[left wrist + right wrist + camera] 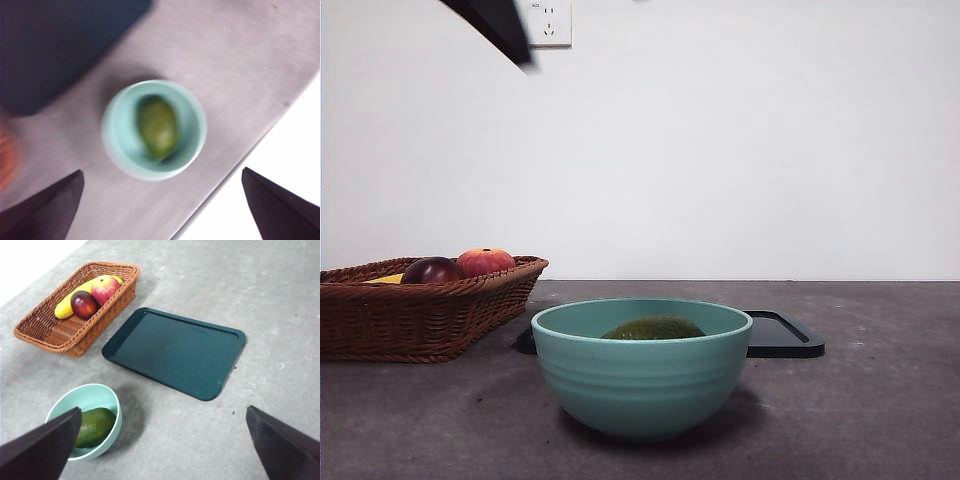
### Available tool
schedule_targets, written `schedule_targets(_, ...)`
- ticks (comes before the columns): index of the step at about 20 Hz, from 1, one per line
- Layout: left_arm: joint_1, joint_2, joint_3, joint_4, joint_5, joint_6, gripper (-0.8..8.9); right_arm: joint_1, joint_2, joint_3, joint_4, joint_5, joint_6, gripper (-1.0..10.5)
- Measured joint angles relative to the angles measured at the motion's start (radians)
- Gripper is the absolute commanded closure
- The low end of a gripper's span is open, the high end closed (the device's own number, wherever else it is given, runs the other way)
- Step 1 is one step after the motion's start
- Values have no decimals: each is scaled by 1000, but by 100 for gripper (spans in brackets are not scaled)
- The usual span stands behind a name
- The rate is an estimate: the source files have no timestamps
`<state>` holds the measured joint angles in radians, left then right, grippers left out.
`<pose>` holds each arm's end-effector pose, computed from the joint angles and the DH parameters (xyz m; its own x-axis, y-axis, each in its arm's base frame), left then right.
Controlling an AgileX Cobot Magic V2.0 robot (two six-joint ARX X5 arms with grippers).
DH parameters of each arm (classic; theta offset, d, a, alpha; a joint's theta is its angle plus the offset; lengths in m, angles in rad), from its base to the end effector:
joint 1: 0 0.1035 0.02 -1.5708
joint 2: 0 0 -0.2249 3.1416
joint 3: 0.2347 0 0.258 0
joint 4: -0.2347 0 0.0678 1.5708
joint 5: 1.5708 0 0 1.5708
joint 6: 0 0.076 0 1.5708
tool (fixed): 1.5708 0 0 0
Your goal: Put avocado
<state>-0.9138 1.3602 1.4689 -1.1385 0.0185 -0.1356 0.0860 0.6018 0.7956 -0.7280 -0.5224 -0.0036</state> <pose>0.1760 -0.2305 0.2870 0.2998 -0.4190 -0.8570 0.7194 0.6893 -0.0853 0.1804 0.0536 0.2700 0.7003 0.5612 -0.4412 -0.5041 0.8264 0.2510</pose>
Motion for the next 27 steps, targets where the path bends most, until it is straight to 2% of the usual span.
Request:
schedule_targets(2,0,-100,-2,-40,-46,11,305,0,0,0,0,0,0,419)
schedule_targets(6,0,-349,-98,4,-48,15,305,0,0,0,0,0,0,419)
schedule_targets(10,0,-619,-297,14,-48,39,311,0,0,0,0,0,0,419)
schedule_targets(15,0,-925,-518,10,-49,29,311,0,0,0,0,0,0,419)
schedule_targets(21,0,-1043,-533,21,-49,14,311,13,3,0,-1,-26,0,419)
schedule_targets(24,0,-1043,-533,21,-49,14,311,83,33,0,1,-27,21,419)
schedule_targets(27,0,-1043,-533,21,-49,14,311,185,116,0,41,-18,73,419)
